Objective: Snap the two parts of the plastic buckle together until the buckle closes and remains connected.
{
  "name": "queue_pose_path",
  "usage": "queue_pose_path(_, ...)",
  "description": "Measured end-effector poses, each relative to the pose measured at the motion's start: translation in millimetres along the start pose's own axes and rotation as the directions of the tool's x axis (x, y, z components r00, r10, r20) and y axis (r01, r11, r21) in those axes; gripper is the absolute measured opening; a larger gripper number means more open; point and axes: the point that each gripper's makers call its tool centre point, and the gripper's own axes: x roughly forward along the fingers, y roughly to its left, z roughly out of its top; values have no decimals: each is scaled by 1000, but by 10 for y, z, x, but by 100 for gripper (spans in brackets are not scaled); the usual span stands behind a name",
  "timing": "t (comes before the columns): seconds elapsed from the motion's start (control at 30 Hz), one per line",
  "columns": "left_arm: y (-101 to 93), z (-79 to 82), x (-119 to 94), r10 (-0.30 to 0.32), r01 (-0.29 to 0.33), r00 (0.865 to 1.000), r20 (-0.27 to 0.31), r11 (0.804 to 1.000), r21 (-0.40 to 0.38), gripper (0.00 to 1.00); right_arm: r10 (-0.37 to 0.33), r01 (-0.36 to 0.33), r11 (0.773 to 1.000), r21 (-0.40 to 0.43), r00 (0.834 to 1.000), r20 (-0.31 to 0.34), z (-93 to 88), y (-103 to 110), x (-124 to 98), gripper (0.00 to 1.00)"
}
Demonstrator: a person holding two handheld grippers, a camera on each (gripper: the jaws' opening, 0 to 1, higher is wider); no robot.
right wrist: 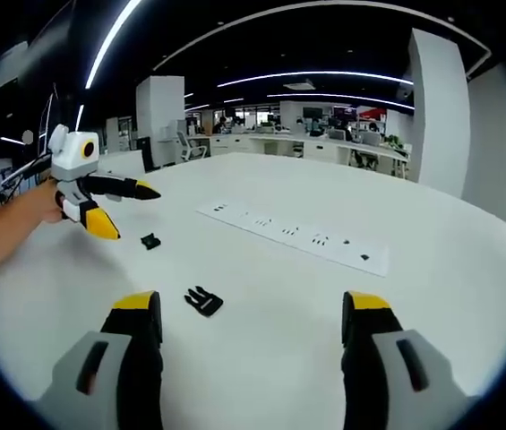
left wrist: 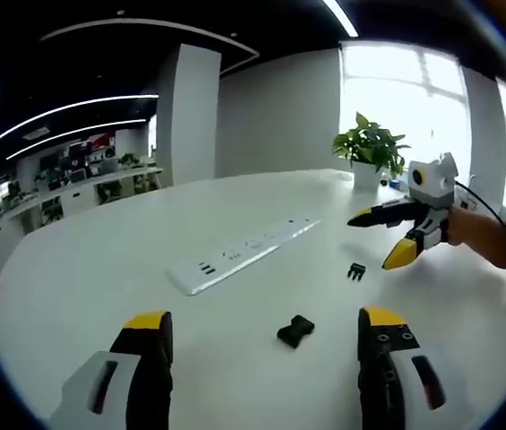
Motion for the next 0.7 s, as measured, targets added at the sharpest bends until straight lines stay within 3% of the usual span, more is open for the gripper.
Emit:
queue_pose_path(0.23,5,-61,16,-23,23,999,-24,1000,3,89,13,-12,1000,-14,1000,9,10,7,18,83)
queue_pose_path(0.4,15,-53,0,-25,25,999,-25,1000,10,84,15,-15,1000,-20,1000,14,20,3,19,81)
queue_pose_path(0.57,-24,-65,-11,-65,67,997,-40,996,54,83,82,-84,996,36,995,62,88,37,12,79)
queue_pose_path(0.7,-24,-112,-9,-73,78,995,-69,994,75,80,78,-81,995,55,995,66,69,-16,-4,77)
